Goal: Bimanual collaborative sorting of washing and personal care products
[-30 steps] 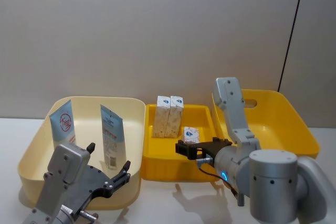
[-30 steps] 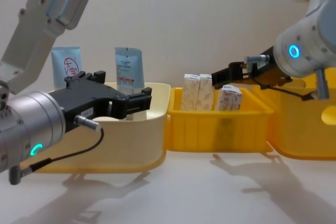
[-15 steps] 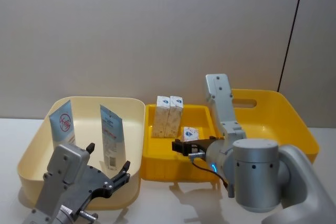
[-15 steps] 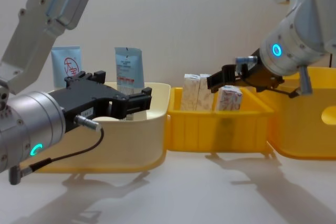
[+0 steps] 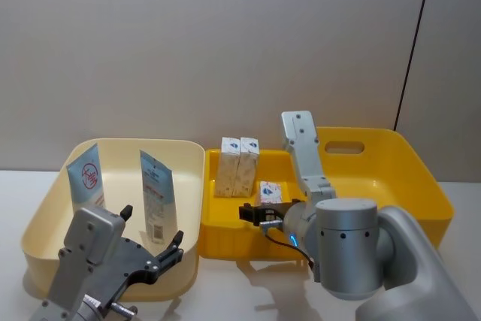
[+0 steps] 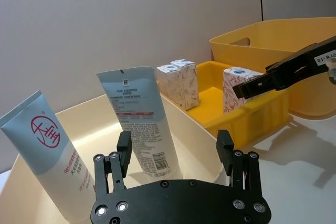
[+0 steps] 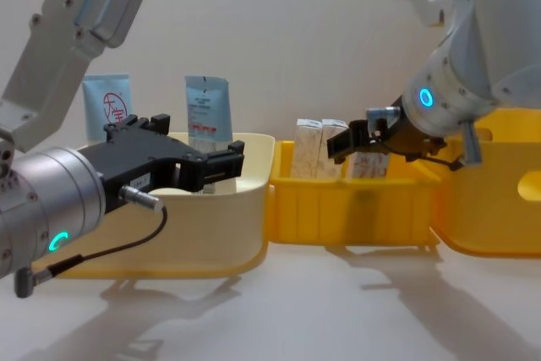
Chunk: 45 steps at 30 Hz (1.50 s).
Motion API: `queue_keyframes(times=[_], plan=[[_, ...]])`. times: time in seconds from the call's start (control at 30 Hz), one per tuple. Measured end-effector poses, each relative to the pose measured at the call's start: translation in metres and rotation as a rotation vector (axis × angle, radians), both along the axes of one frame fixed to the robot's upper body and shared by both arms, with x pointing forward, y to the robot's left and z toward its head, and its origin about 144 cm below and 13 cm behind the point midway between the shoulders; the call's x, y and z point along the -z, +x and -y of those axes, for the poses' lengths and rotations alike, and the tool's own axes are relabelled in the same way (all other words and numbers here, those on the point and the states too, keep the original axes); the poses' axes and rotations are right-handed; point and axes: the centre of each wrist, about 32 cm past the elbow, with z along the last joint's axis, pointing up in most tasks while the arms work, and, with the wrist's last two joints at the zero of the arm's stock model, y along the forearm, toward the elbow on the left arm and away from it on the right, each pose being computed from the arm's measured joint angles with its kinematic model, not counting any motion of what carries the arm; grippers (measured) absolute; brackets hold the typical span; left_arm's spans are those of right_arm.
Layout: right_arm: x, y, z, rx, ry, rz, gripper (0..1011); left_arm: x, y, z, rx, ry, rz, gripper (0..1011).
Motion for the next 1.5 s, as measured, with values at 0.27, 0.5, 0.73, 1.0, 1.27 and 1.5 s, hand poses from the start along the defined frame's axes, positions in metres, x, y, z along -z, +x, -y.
queue_keyframes(times=[0.27, 0.5, 0.73, 1.0, 1.27, 1.5], plan=[[0.006, 0.005, -0.004, 0.007, 0.001, 0.013, 1001, 0.000, 0.000, 0.000, 0.000, 0.000, 0.000, 1003], [0.010, 0.009, -0.007, 0.022, 0.001, 0.023, 1001, 0.000, 0.000, 0.000, 0.000, 0.000, 0.000, 1002], [0.013, 0.012, -0.009, 0.034, 0.002, 0.032, 1002, 0.000, 0.000, 0.000, 0.000, 0.000, 0.000, 1003], [0.015, 0.014, -0.010, 0.040, 0.002, 0.033, 809, 0.000, 0.000, 0.000, 0.000, 0.000, 0.000, 1003], [0.015, 0.015, -0.010, 0.043, 0.002, 0.035, 544, 0.000, 0.000, 0.000, 0.000, 0.000, 0.000, 1003], [0.016, 0.015, -0.011, 0.044, 0.002, 0.036, 452, 0.000, 0.000, 0.000, 0.000, 0.000, 0.000, 1003]])
